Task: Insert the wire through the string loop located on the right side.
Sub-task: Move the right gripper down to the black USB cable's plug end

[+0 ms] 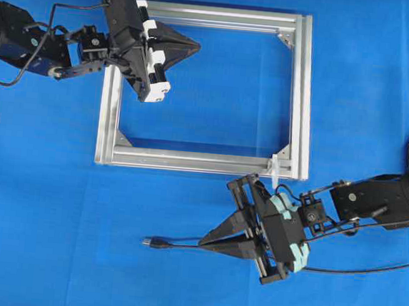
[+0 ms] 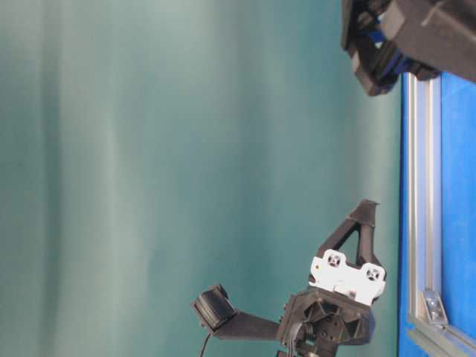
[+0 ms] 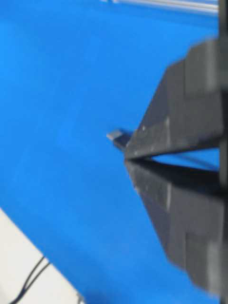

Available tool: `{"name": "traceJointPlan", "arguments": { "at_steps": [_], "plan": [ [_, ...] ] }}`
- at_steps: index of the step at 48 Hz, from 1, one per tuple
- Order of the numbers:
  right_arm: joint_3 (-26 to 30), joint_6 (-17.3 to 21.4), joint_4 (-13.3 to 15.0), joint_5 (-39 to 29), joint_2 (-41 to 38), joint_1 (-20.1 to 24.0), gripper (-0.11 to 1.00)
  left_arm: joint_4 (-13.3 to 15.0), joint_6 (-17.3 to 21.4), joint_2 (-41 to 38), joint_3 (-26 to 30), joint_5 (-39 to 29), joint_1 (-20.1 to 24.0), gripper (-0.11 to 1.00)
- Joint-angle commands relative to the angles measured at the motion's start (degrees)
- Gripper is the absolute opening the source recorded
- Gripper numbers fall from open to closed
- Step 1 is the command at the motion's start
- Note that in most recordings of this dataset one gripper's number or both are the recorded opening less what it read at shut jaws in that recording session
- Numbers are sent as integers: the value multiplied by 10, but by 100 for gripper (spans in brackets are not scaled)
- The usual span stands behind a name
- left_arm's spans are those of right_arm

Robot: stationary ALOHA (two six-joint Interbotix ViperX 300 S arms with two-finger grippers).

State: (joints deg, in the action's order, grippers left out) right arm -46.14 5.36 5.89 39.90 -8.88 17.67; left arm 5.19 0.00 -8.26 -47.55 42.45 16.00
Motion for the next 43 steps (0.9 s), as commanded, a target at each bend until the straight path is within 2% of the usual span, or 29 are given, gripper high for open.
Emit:
{"name": "traceJointPlan", "arguments": {
  "at_steps": [1,12,14,16,20,43],
  "plan": [
    [10,9,-4,4,18,1,17,-2,1,18,6,5,-2,0],
    [22,24,-23,1,11,1,83,-2,1,18,4,5,-2,0],
    [25,24,-26,-1,11,1,91,-2,0,18,4,6,-2,0],
    [26,24,-30,-4,9,1,92,-2,0,18,4,6,-3,0],
    [33,24,-37,-13,4,1,88,-2,0,18,4,5,-4,0],
    [77,24,-128,-25,-98,14,88,-2,0,19,1,5,-4,0]
  ]
}}
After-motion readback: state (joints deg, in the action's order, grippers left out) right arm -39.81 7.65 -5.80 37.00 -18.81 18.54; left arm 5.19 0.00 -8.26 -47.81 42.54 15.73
